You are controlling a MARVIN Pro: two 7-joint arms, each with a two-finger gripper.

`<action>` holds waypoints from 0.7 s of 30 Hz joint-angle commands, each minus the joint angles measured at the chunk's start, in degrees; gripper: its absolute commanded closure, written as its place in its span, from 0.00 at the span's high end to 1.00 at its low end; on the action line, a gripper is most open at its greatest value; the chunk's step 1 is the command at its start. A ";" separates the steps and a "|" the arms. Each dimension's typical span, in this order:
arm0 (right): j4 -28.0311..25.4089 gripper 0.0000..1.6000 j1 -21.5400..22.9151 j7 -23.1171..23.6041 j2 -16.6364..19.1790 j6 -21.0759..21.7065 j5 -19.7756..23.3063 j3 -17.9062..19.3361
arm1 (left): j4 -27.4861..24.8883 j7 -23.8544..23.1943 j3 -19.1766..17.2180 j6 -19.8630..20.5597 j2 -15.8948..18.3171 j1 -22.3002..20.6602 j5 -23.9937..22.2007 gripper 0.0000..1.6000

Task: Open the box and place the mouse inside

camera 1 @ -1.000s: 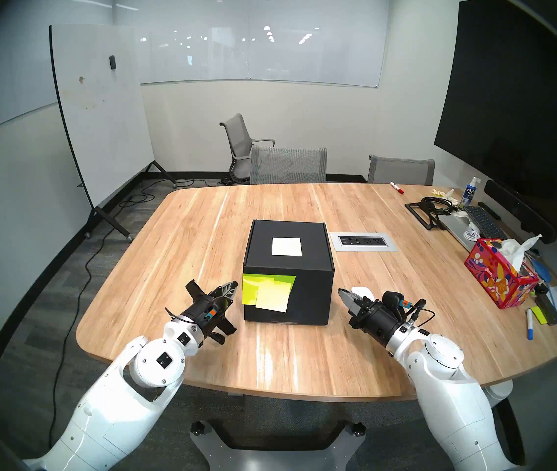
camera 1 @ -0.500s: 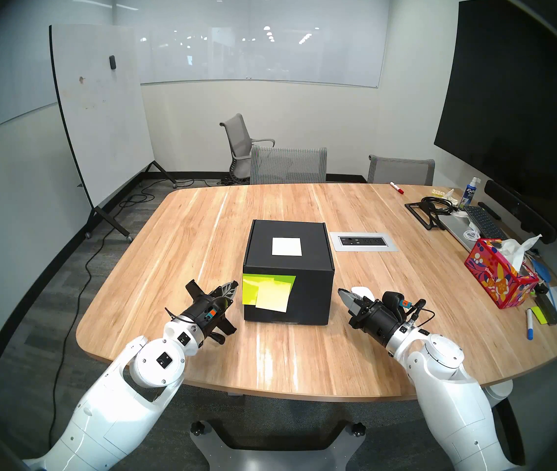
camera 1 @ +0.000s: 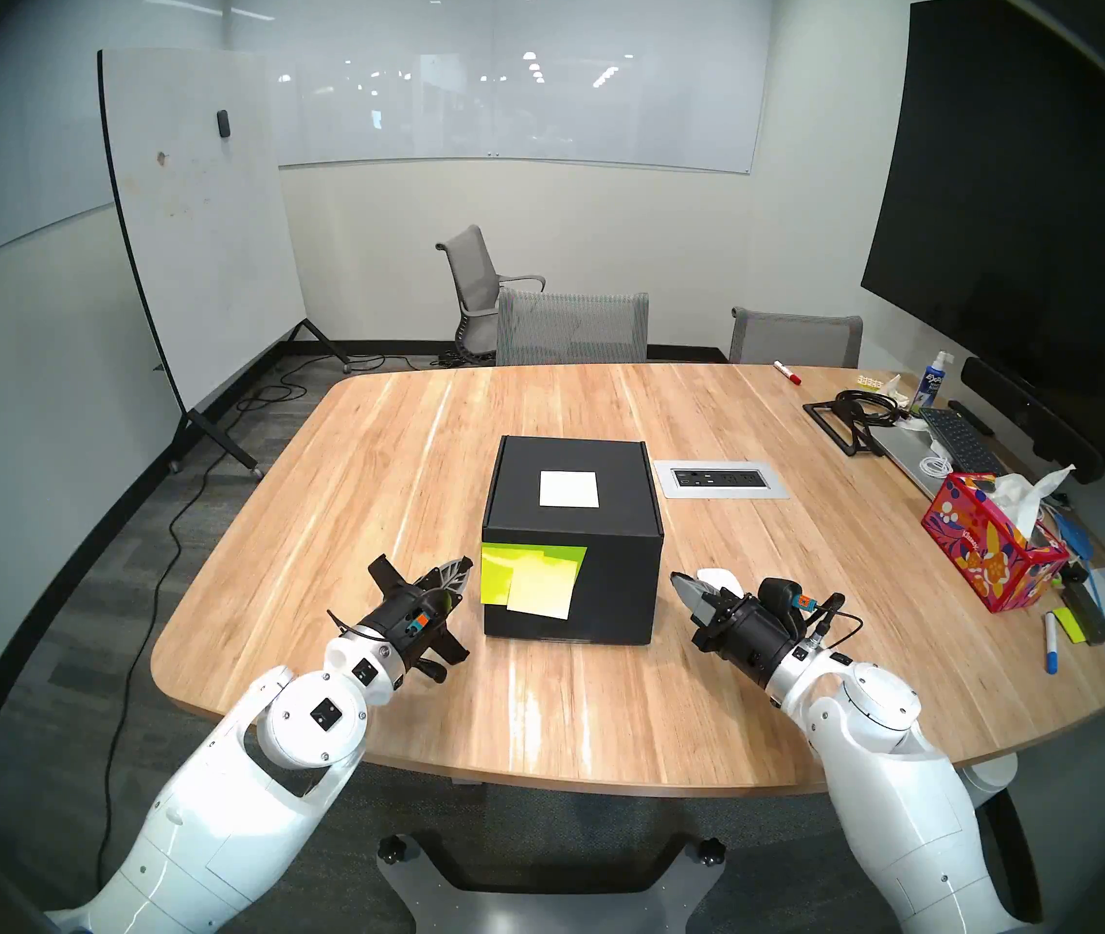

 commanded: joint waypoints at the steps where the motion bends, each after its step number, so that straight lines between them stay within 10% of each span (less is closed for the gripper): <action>1: -0.87 0.00 0.64 0.00 0.13 0.11 -0.09 -0.01 | -0.96 0.09 -0.03 -0.31 0.06 -0.28 0.14 0.00; 21: -0.87 0.00 0.64 0.05 0.07 0.14 -0.16 0.04 | -0.96 0.09 -0.03 -0.31 0.06 -0.28 0.14 0.00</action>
